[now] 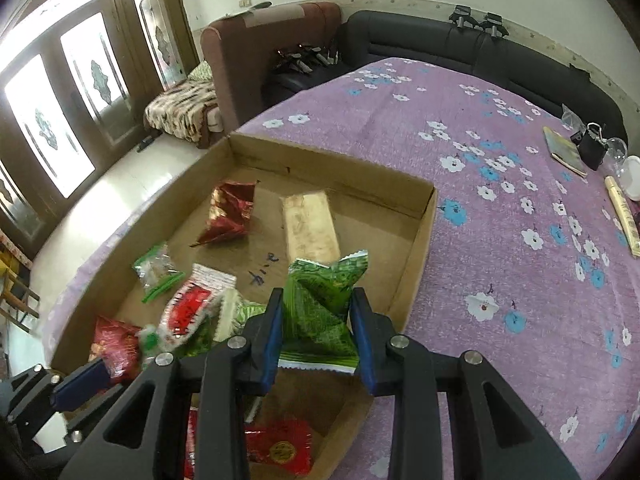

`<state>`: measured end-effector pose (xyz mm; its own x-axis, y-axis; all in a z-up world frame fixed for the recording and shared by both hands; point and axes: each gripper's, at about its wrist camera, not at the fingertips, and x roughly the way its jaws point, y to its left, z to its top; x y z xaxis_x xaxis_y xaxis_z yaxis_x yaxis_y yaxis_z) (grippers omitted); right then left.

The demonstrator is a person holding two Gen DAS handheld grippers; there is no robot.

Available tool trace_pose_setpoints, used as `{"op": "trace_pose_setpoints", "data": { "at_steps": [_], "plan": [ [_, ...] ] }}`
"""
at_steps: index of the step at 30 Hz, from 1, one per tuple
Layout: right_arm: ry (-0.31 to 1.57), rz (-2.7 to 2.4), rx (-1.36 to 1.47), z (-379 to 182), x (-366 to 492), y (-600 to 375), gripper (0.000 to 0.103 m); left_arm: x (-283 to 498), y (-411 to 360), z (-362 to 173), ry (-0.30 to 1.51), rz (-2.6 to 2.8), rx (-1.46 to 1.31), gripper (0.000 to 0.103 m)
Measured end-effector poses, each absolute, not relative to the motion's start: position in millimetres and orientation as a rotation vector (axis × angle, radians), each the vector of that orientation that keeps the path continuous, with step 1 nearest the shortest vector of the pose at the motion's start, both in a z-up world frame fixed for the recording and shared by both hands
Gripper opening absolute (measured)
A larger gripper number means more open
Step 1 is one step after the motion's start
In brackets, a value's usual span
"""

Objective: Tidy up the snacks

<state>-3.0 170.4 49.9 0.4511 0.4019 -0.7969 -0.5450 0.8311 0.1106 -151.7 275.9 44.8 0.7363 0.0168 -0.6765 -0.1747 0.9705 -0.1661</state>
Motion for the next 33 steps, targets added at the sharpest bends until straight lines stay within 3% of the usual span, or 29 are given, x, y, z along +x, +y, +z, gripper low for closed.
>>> {"op": "trace_pose_setpoints", "data": {
  "at_steps": [3,8,22,27,31,33],
  "plan": [
    [0.904,0.593,-0.157,60,-10,165,0.04,-155,273,50,0.729,0.11,-0.22,0.033],
    [0.864,0.609,-0.107,80,-23,148,0.045,-162,266,60,0.705,0.128,-0.2,0.054],
    [0.8,0.579,0.018,98,-64,70,0.051,-186,224,95,0.6,0.182,-0.057,0.075],
    [0.736,0.573,0.037,111,-87,44,0.051,-206,208,117,0.468,0.25,0.018,0.08],
    [0.641,0.561,0.021,126,-112,28,0.058,-237,194,143,0.278,0.326,0.061,0.103],
    [0.566,0.53,0.002,136,-130,18,0.062,-258,187,157,0.159,0.324,0.058,0.103]
  ]
}}
